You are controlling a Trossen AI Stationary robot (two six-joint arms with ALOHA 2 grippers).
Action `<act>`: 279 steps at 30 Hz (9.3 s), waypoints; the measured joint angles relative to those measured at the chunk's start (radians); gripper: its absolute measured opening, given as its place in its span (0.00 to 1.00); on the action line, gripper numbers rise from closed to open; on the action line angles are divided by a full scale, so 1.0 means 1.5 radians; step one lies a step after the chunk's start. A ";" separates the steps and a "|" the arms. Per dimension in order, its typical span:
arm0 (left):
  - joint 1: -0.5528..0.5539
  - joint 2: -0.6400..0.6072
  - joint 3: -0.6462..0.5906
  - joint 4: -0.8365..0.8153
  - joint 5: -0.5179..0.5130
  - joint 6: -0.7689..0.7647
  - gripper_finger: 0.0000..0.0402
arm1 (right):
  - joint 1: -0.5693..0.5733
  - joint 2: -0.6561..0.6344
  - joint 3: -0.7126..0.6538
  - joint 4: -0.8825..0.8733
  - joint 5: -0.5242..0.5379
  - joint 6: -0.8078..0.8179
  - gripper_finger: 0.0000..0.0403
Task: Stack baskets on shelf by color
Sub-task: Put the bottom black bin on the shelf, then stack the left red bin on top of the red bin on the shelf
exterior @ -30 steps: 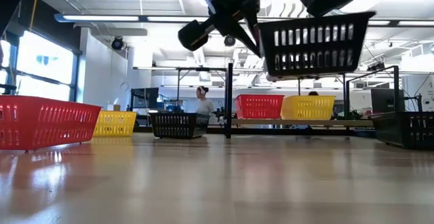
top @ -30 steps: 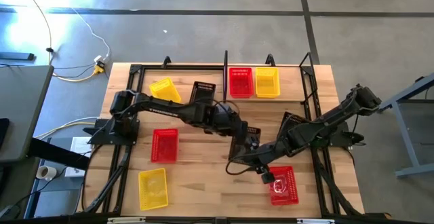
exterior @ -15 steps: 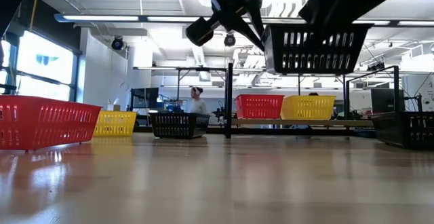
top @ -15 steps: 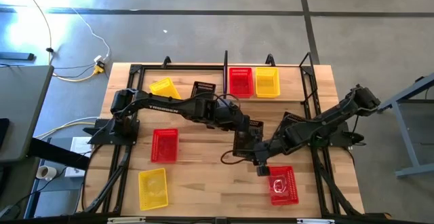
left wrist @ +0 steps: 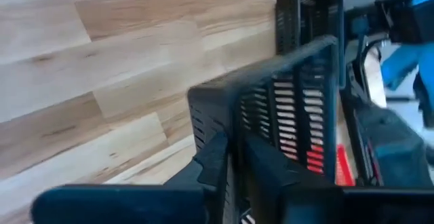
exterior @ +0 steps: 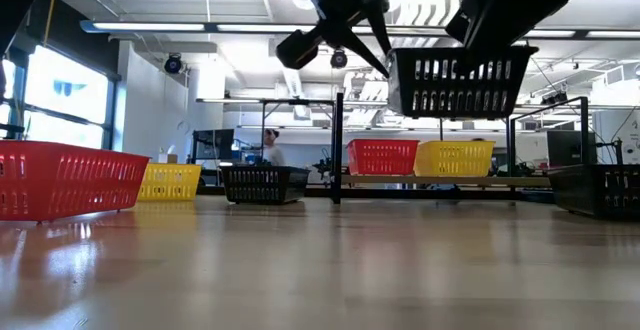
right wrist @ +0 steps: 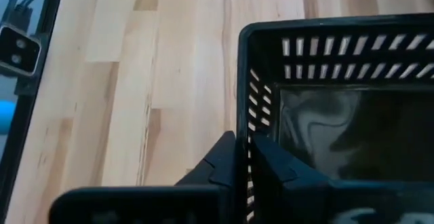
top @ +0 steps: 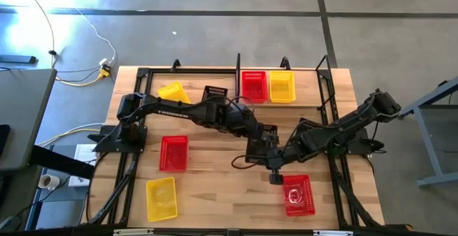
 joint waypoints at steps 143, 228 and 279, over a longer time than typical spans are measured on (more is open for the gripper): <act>0.232 -0.119 0.000 -0.013 0.306 0.559 0.28 | -0.562 -0.451 -0.235 -0.369 0.113 -0.623 0.00; 0.219 -0.119 0.000 0.053 0.305 0.541 0.28 | -0.631 -0.300 -0.203 -0.425 0.138 -0.356 0.23; 0.012 -0.363 -0.193 -0.377 0.090 0.537 0.28 | -0.132 -0.301 -0.109 -0.182 -0.144 0.429 0.23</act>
